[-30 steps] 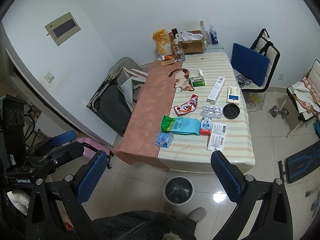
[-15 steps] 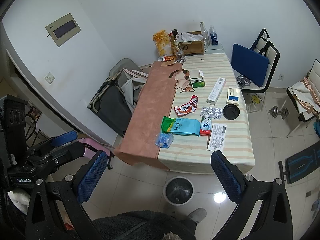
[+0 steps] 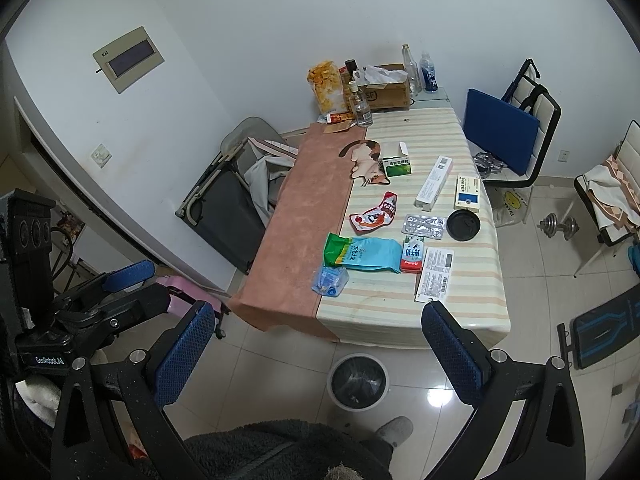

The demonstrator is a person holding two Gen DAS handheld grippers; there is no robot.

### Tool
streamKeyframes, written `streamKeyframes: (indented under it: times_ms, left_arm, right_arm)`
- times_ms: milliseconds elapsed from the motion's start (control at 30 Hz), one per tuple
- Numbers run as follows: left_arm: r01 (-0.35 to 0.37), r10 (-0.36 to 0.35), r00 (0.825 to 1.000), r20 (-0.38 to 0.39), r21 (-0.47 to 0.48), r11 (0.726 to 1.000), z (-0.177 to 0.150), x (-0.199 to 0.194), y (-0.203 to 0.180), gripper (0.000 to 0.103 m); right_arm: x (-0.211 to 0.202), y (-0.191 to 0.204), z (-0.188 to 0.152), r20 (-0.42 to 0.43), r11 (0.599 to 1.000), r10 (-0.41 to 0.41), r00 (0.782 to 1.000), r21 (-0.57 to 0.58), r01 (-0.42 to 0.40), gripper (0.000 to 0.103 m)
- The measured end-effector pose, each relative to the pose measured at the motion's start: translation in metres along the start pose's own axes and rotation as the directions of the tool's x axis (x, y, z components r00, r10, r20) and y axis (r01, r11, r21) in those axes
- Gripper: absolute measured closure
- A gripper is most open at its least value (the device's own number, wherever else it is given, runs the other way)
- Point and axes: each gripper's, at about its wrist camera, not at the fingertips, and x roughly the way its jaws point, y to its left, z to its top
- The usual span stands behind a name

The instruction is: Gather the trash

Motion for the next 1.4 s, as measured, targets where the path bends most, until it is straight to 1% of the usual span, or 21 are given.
streamKeyframes:
  times_ms: [533,700,733,767,800,867,933,1067,1100,1133,1200,1233,1300,1333,1400]
  left_arm:
    - [0.005,-0.005,1.000,0.001,0.006,1.000,0.005,0.000,-0.002,0.000]
    - [0.018,-0.018,1.000,-0.006,0.021,1.000,0.007,0.000,0.005,0.000]
    - [0.010,-0.010,1.000,-0.007,0.024,1.000,0.008,0.002,0.007,0.000]
    - [-0.013,0.013,1.000,-0.003,0.031,0.999,0.007,0.003,0.009,0.000]
    - [-0.060,0.059,0.998,0.006,0.041,0.997,0.009,0.006,0.011,0.000]
    - [-0.167,0.166,0.986,0.027,0.065,0.984,0.012,0.017,0.017,0.000]
    - [-0.262,0.260,0.965,0.032,0.080,0.962,0.016,0.032,0.028,0.000]
    - [-0.365,0.364,0.931,0.027,0.101,0.926,0.022,0.070,0.059,0.000]
    - [-0.390,0.390,0.920,0.018,0.113,0.914,0.022,0.081,0.067,0.000]
    - [-0.411,0.415,0.910,-0.007,0.124,0.903,0.023,0.098,0.077,0.000]
    - [-0.412,0.421,0.905,-0.058,0.123,0.903,0.023,0.122,0.093,0.000]
    - [-0.418,0.429,0.897,-0.110,0.111,0.902,0.022,0.142,0.106,0.000]
    - [-0.408,0.417,0.891,-0.179,0.086,0.909,0.018,0.168,0.119,0.000]
    - [-0.418,0.422,0.877,-0.229,0.067,0.906,0.014,0.187,0.131,0.000]
    - [-0.432,0.428,0.858,-0.284,0.052,0.900,0.010,0.212,0.140,0.000]
  right_arm:
    - [0.000,-0.001,0.000,-0.001,1.000,0.000,1.000,0.000,0.000,0.000]
    - [0.000,-0.001,0.000,-0.001,1.000,-0.001,1.000,0.007,0.001,0.000]
    - [0.000,0.000,0.000,0.001,1.000,-0.006,1.000,0.014,0.006,0.000]
    - [0.000,-0.001,0.001,0.003,1.000,-0.012,1.000,0.023,0.012,0.000]
    - [0.000,-0.001,0.002,0.005,0.999,-0.022,1.000,0.035,0.022,0.000]
    - [0.005,-0.003,0.003,0.012,0.996,-0.055,0.998,0.068,0.054,0.000]
    - [0.012,-0.006,0.005,0.018,0.990,-0.099,0.995,0.107,0.097,0.000]
    - [0.040,-0.021,0.008,0.006,0.961,-0.187,0.982,0.206,0.182,0.000]
    - [0.049,-0.026,0.008,-0.004,0.952,-0.206,0.978,0.231,0.202,0.000]
    - [0.059,-0.033,0.009,-0.014,0.943,-0.220,0.976,0.254,0.216,0.000]
    - [0.079,-0.047,0.011,-0.033,0.930,-0.235,0.971,0.283,0.235,0.000]
    - [0.091,-0.055,0.012,-0.054,0.920,-0.249,0.967,0.298,0.253,0.000]
    - [0.121,-0.078,0.016,-0.107,0.903,-0.258,0.960,0.327,0.279,0.000]
    - [0.135,-0.090,0.018,-0.133,0.893,-0.265,0.955,0.338,0.296,0.000]
    - [0.166,-0.116,0.025,-0.179,0.877,-0.283,0.942,0.350,0.330,0.000]
